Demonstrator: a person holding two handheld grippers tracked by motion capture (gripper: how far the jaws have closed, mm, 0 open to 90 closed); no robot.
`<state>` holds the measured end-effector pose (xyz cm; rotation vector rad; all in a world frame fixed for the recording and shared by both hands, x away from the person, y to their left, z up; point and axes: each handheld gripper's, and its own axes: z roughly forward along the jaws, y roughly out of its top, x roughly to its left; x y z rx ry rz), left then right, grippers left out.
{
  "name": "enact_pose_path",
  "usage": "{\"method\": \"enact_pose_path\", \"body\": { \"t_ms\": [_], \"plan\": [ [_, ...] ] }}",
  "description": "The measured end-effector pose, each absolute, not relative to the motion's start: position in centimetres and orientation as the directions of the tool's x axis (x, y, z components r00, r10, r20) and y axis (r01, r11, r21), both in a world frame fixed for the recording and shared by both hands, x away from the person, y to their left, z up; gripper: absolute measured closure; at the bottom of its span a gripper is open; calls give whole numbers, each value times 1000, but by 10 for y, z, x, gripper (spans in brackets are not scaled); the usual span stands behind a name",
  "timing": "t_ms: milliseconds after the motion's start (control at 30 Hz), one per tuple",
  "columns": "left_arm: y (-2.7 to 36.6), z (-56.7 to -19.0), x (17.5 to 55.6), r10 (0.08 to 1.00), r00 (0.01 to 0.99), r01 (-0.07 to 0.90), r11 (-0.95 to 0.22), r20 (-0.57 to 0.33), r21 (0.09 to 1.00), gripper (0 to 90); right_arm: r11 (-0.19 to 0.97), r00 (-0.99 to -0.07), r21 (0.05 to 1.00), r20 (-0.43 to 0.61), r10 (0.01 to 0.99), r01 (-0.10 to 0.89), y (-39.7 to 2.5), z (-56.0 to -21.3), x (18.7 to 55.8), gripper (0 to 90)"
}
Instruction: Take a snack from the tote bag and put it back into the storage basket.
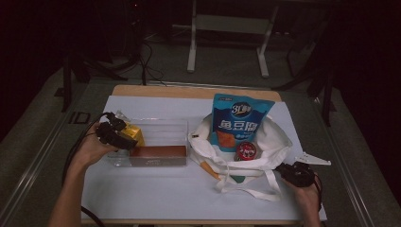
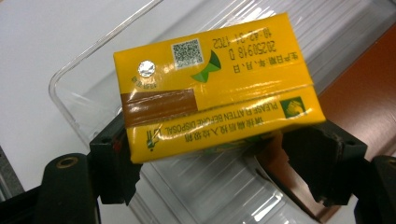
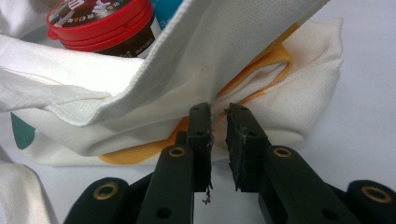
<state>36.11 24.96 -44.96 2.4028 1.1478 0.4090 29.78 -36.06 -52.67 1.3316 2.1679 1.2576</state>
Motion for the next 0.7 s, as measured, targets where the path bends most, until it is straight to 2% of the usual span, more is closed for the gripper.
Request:
{"method": "enact_pose_path", "body": {
  "t_ms": [567, 600, 667, 700],
  "plan": [
    [257, -449, 353, 770, 634, 627, -565, 71, 537, 260, 185, -524, 802, 179, 833, 568, -361, -527, 298, 794],
    [258, -448, 352, 769, 634, 623, -568, 78, 538, 267, 184, -524, 802, 180, 832, 568, -361, -527, 298, 794],
    [262, -446, 349, 774, 628, 620, -559, 79, 551, 380, 185, -525, 802, 179, 832, 568, -361, -527, 298, 793],
    [264, -445, 348, 775, 628, 620, -554, 73, 556, 393, 186, -525, 802, 179, 832, 568, -361, -527, 298, 793]
  ]
}}
